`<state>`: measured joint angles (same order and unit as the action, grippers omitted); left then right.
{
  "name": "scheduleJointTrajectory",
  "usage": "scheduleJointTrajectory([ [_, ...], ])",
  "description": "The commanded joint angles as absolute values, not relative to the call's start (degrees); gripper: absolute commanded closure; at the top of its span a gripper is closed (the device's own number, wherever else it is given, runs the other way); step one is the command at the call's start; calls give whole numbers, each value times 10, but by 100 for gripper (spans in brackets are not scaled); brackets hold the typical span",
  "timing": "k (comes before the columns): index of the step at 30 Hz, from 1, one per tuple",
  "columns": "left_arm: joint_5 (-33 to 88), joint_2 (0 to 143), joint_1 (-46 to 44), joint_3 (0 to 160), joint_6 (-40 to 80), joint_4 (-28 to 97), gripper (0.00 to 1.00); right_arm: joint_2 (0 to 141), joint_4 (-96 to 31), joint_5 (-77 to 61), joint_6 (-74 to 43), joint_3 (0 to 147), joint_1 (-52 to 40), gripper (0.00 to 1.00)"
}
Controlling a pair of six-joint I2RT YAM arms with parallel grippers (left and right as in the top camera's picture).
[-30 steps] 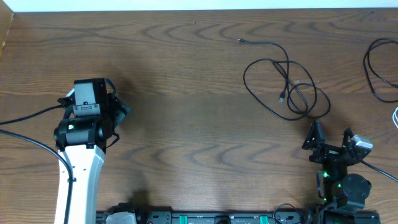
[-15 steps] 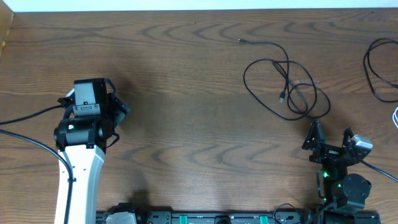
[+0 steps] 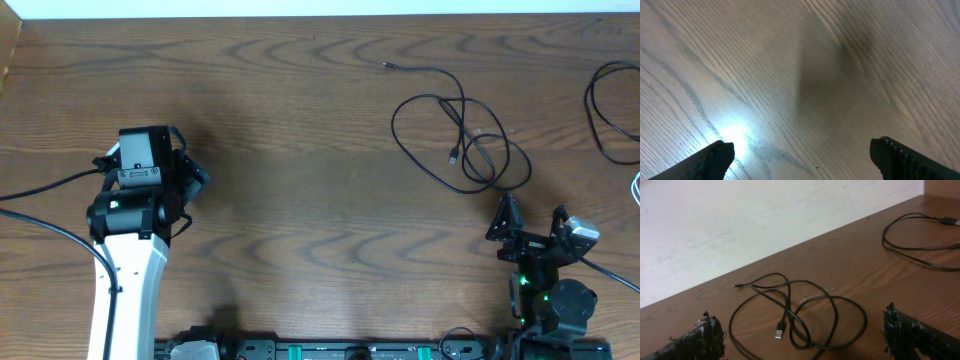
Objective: Untangle cables
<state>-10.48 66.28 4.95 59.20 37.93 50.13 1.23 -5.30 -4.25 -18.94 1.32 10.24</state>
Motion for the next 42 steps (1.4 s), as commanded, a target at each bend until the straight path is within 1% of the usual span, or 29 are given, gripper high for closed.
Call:
scheduleJointTrajectory([
  [1,-112,636,50,601,385,503,6,12,-53,-40,-197,10,98,1],
  [9,-112,573,44,601,385,503,6,12,-53,-40,-197,10,98,1],
  [22,-112,467,-15,601,385,503,6,12,-53,-40,-197,10,98,1],
  [31,-112,427,-20,601,385,504,6,12,-53,-40,-197,10,98,1],
  [42,-117,357,-72,598,365,505,6,12,-53,-40,-197,10,98,1],
])
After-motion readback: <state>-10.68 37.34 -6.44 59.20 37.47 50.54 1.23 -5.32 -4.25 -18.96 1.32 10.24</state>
